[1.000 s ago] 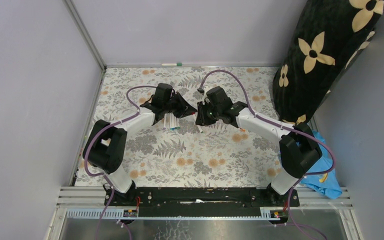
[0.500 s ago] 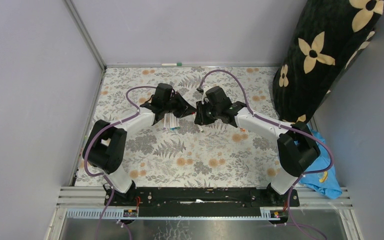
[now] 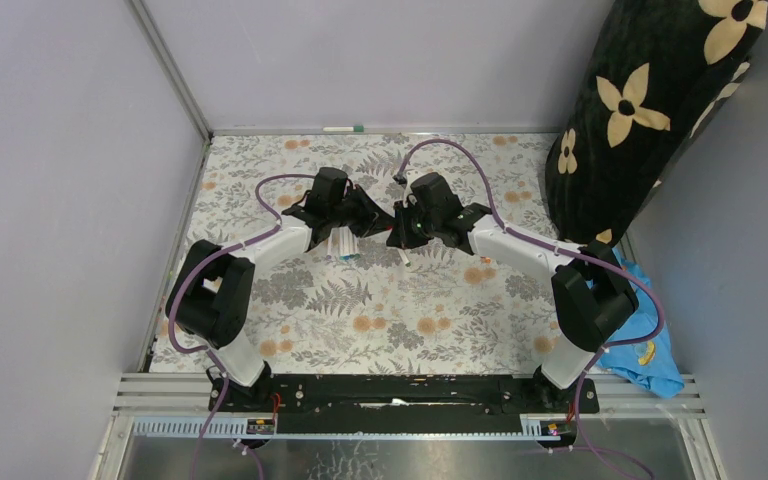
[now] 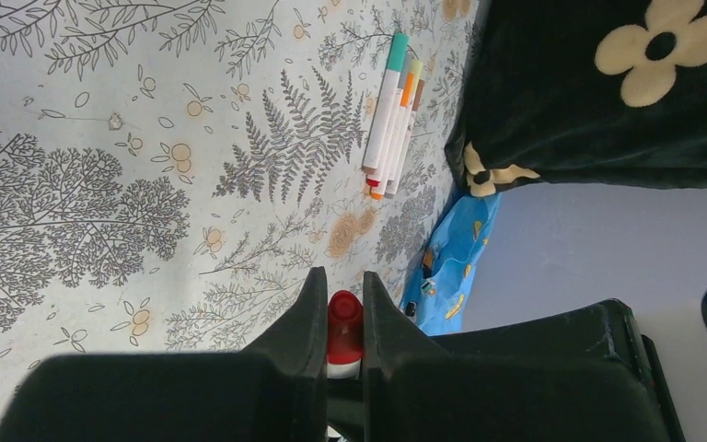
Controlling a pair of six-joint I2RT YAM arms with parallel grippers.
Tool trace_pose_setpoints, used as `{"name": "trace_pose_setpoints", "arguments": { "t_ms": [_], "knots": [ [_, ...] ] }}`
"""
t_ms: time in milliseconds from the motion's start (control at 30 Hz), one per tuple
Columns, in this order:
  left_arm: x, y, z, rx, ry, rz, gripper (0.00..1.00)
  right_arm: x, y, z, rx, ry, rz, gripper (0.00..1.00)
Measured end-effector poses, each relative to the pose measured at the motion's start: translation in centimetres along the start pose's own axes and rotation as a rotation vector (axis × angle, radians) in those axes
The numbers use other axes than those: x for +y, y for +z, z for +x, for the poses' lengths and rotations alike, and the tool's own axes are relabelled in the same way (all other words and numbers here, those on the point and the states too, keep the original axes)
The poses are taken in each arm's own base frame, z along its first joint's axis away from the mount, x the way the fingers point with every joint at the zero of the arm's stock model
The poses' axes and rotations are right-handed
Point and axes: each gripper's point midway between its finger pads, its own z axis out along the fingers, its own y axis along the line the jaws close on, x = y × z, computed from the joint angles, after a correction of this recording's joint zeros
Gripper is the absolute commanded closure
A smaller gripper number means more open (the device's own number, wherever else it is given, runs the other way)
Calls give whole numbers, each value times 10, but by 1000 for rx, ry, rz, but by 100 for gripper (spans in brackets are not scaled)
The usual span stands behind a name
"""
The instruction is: Open the pen caps
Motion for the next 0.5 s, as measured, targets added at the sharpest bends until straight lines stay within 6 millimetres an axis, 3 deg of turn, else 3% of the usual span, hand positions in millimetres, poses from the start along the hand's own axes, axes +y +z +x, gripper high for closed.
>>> {"name": "trace_pose_setpoints", "arguments": {
  "t_ms": [500],
  "knots": [
    [7,5,-26,-15,-15,-90,100,-7,10,-2,-113,5,-16,100]
  ]
}}
